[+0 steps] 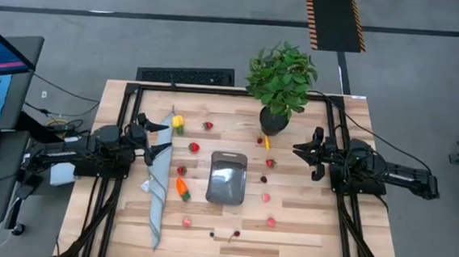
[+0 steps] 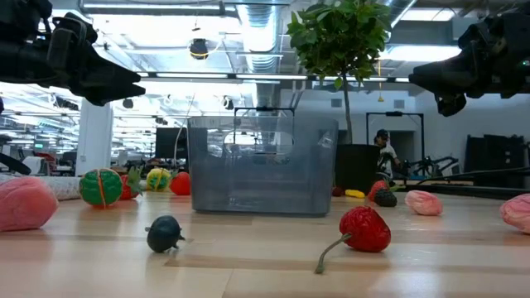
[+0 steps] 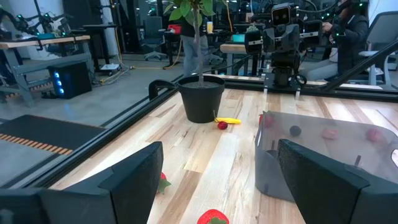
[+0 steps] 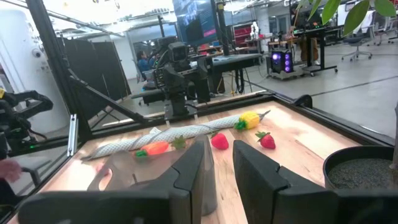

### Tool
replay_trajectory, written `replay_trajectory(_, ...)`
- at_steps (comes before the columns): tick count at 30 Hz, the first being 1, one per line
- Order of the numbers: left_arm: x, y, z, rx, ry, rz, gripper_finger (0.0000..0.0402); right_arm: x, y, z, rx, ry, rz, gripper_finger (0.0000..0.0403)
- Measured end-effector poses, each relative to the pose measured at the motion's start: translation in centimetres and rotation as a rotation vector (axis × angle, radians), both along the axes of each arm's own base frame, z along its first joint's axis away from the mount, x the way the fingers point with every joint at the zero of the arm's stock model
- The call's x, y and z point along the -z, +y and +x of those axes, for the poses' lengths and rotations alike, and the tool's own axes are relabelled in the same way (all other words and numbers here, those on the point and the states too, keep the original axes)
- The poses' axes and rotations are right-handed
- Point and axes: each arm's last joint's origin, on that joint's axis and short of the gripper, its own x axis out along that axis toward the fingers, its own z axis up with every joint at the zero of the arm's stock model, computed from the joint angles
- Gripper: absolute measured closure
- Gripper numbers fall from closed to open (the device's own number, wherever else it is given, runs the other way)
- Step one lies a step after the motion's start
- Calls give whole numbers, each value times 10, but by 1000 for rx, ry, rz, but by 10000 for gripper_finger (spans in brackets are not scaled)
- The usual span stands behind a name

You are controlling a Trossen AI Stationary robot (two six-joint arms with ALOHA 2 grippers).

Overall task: Pick and placing Produce into tupperware
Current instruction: Put the strawberry into the bin

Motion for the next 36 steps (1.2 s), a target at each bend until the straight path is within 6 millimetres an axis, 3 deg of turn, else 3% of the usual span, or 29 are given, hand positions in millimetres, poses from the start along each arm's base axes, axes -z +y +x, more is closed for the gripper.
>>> replay_trajectory(9,0,0,0,0,0,0,95,-2,0,0,5,-10,-122,294)
replay_trajectory(16,0,0,0,0,-1,0,95,-15,0,-2,10,-167,108,294)
replay_trajectory(27,0,0,0,-1,-4,-11,95,-20,0,-3,8,-223,105,294)
replay_trajectory(36,-5,0,1,-6,-73,-27,95,-20,5,-2,-72,-226,221,294)
